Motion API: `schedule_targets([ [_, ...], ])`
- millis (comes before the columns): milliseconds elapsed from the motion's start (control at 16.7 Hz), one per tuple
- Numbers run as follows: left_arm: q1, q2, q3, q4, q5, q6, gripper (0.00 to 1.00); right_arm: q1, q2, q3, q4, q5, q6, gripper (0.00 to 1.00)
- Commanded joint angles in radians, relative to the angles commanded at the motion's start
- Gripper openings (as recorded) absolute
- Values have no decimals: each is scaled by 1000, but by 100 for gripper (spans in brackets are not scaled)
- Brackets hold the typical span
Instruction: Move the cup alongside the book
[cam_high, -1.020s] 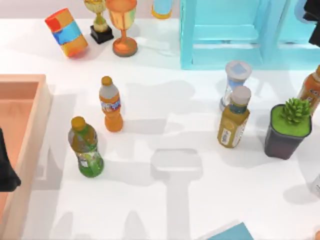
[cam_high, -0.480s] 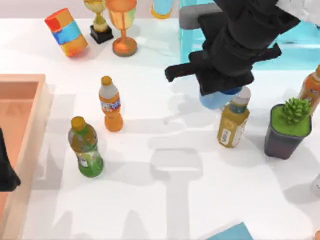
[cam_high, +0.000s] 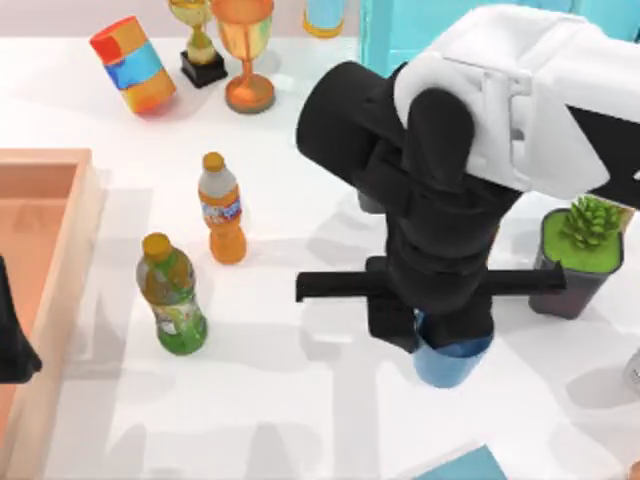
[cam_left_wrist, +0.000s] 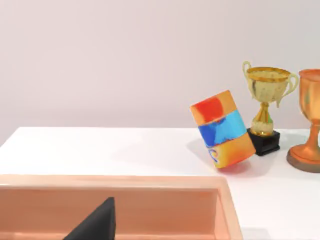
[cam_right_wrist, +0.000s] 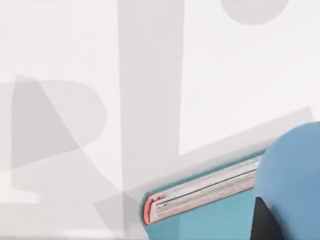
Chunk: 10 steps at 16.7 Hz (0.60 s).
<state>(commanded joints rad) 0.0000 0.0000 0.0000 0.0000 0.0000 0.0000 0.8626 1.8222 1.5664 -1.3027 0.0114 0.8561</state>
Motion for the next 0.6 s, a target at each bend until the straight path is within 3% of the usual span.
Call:
schedule_targets([
  [600, 0, 0, 0, 0, 0, 0, 100, 6, 1, -59, 33, 9, 30, 0],
])
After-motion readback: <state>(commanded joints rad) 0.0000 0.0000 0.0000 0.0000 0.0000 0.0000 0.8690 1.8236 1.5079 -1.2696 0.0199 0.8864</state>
